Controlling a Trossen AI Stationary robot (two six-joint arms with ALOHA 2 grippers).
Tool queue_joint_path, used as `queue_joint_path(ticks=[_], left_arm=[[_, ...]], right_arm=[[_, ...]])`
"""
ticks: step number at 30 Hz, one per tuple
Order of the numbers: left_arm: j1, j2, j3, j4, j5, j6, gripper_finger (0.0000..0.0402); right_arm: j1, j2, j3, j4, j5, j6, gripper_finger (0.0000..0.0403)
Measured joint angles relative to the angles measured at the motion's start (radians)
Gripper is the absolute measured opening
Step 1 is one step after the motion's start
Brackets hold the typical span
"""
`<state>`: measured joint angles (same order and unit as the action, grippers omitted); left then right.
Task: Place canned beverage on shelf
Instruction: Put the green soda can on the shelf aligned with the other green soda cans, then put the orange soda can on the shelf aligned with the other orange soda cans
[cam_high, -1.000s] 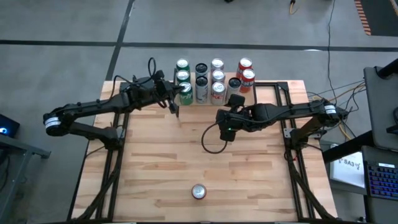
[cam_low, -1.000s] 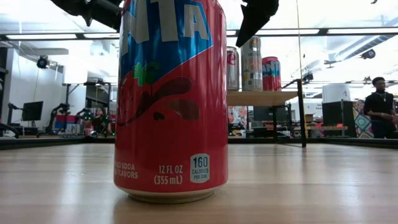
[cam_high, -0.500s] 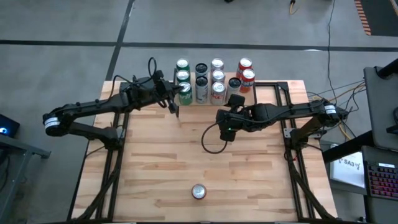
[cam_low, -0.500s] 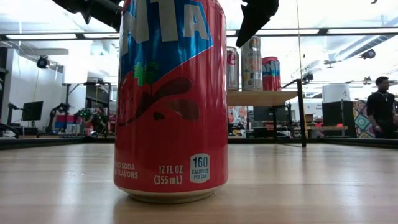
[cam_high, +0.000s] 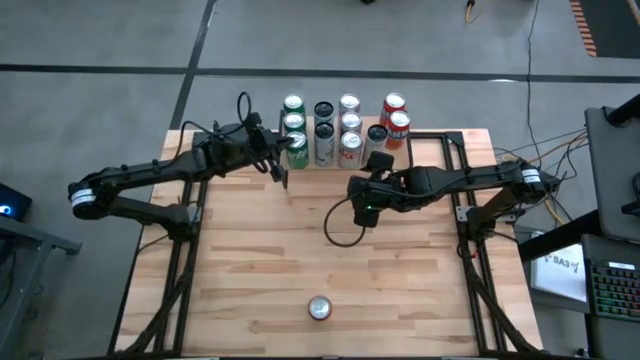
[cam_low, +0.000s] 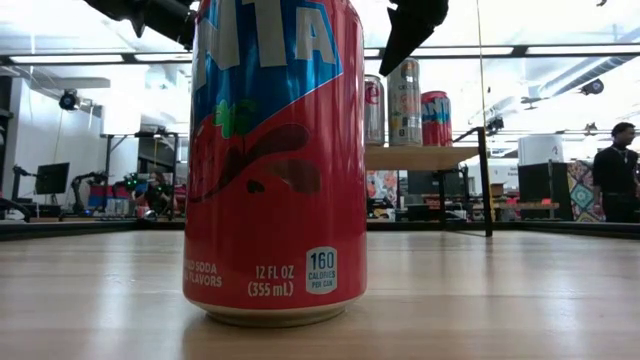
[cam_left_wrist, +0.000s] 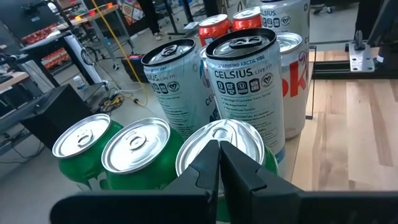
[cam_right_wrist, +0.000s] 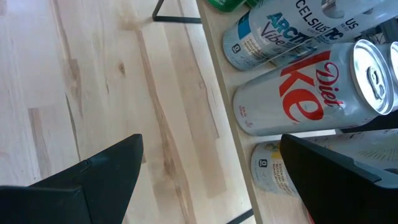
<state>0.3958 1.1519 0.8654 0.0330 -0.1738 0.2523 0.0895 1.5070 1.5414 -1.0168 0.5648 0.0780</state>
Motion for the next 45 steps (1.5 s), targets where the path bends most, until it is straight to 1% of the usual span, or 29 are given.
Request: queue_joint_path(ticks=[6, 13, 17, 21, 27, 30, 35, 41, 45], left_arm=[[0.001, -0.009, 0.006, -0.011, -0.002, 0.0, 0.0], [-0.004, -0.06, 0.002, -0.011, -0.003, 0.0, 0.0], [-0.022, -0.094, -0.007, -0.011, -0.002, 0.0, 0.0], [-0.051, -0.115, -0.017, -0.015, -0.001, 0.0, 0.0], [-0.099, -0.134, -0.026, -0.023, 0.007, 0.0, 0.0], [-0.125, -0.145, -0.026, -0.034, 0.007, 0.0, 0.0], [-0.18, -0.164, -0.027, -0.046, 0.007, 0.0, 0.0], [-0.271, -0.173, -0.033, -0.049, 0.009, 0.001, 0.0], [-0.338, -0.174, -0.055, -0.052, 0.071, 0.004, 0.0]], right_arm=[[0.0, 0.0, -0.001, 0.0, 0.0, 0.0, 0.0368], [0.0, 0.0, -0.004, 0.0, 0.0, -0.001, 0.0368], [0.0, 0.0, -0.004, 0.0, -0.001, 0.0, 0.0368], [0.0, 0.0, -0.004, 0.0, -0.024, 0.0, 0.0368], [0.009, 0.0, 0.0, -0.007, -0.03, 0.02, 0.0368], [0.019, -0.001, 0.002, -0.015, -0.051, 0.034, 0.0368], [0.043, -0.006, 0.002, -0.06, -0.054, 0.078, 0.0368], [0.082, -0.021, 0.002, -0.087, -0.105, 0.148, 0.0368], [0.123, -0.03, 0.002, -0.097, -0.157, 0.168, 0.0368]])
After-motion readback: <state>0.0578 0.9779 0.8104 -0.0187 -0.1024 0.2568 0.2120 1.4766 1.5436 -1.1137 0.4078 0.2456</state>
